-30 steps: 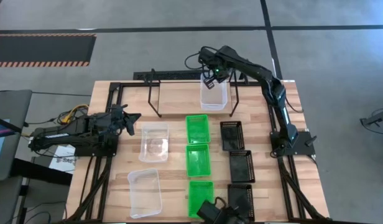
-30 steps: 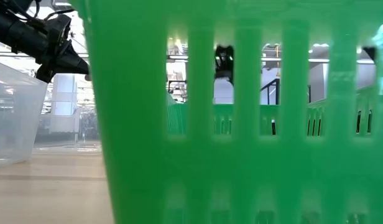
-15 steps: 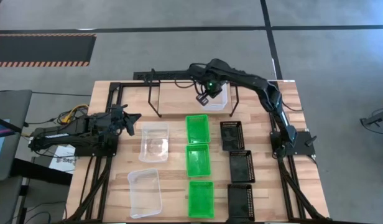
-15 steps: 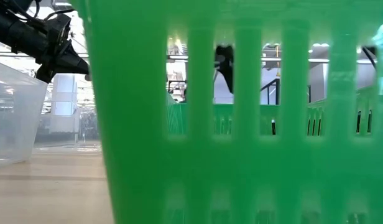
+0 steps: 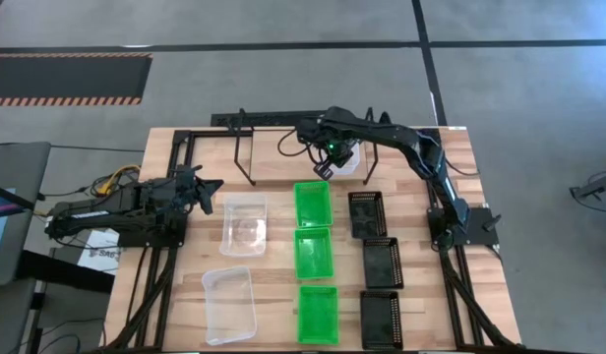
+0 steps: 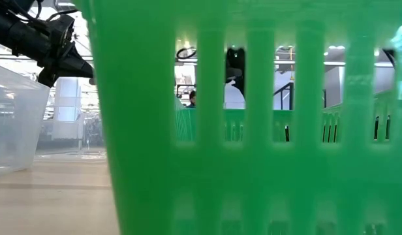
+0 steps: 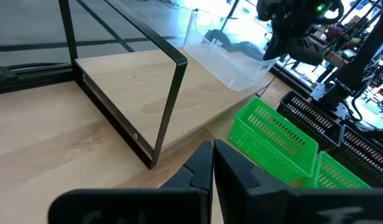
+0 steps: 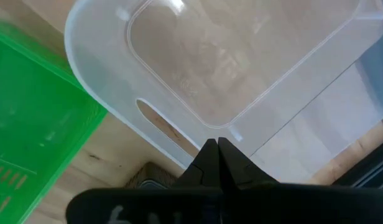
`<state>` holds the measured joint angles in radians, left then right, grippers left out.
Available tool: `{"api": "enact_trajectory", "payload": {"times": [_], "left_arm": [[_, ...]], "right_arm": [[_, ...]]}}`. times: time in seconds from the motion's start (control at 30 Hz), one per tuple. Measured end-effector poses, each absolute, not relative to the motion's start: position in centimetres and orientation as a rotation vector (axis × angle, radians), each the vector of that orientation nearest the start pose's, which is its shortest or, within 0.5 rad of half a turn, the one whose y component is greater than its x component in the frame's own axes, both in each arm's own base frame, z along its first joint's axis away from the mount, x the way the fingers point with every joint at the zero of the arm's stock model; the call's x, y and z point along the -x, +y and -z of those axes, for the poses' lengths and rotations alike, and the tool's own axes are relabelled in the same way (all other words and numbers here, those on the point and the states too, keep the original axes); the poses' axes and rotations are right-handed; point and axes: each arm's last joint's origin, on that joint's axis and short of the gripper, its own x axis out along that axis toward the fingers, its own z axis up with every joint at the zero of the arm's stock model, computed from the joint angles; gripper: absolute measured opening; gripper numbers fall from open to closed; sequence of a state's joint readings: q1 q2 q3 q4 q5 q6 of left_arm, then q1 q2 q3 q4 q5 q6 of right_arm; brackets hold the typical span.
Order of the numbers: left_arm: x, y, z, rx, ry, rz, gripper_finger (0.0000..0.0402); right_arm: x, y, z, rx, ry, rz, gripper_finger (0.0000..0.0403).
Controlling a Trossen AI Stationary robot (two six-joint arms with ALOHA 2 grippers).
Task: Stack baskets on shelf by color
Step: Put the top right transparent bin on the shelf
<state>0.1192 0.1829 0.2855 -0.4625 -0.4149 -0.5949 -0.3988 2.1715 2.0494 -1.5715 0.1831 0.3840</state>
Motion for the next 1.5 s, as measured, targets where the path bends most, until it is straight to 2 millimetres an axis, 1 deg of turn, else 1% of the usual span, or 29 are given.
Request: {"api": "enact_trajectory", "payload": {"times": [0.17, 0.47, 0.53, 0.7, 0.77, 0.9, 1.03, 1.1, 1.17, 1.37, 1.5], "left_arm": [[-8.4, 2.2, -20.3, 0.521, 0.192, -0.618, 0.0], [-8.4, 2.2, -20.3, 0.521, 0.192, -0.618, 0.0], [-8.4, 2.2, -20.3, 0.521, 0.192, -0.617, 0.0], [-8.4, 2.2, -20.3, 0.521, 0.192, -0.618, 0.0], [-8.4, 2.2, -20.3, 0.521, 0.192, -0.618, 0.0], [-8.4, 2.2, -20.3, 0.521, 0.192, -0.618, 0.0], [-8.4, 2.2, -20.3, 0.521, 0.193, -0.618, 0.0], [-8.4, 2.2, -20.3, 0.52, 0.193, -0.618, 0.0], [-8.4, 2.2, -20.3, 0.52, 0.193, -0.618, 0.0], [-8.4, 2.2, -20.3, 0.52, 0.193, -0.618, 0.0], [-8.4, 2.2, -20.3, 0.521, 0.193, -0.618, 0.0]], "right_arm": [[-37.3, -16.3, -25.8, -0.466, 1.601, 0.755, 0.0], [-36.2, -15.6, -28.6, -0.474, 1.52, 0.755, 0.0], [-36.0, -15.5, -29.0, -0.482, 1.508, 0.763, 0.0], [-36.1, -15.3, -28.9, -0.476, 1.512, 0.76, 0.0], [-36.0, -15.2, -28.3, -0.473, 1.538, 0.759, 0.0], [-35.6, -15.0, -26.6, -0.476, 1.609, 0.769, 0.0], [-35.4, -14.6, -25.7, -0.464, 1.659, 0.766, 0.0], [-35.5, -14.6, -25.4, -0.463, 1.659, 0.765, 0.0], [-35.6, -14.4, -25.4, -0.456, 1.659, 0.762, 0.0], [-35.3, -14.5, -26.3, -0.458, 1.631, 0.767, 0.0], [-35.6, -14.7, -27.5, -0.461, 1.578, 0.767, 0.0]]}}
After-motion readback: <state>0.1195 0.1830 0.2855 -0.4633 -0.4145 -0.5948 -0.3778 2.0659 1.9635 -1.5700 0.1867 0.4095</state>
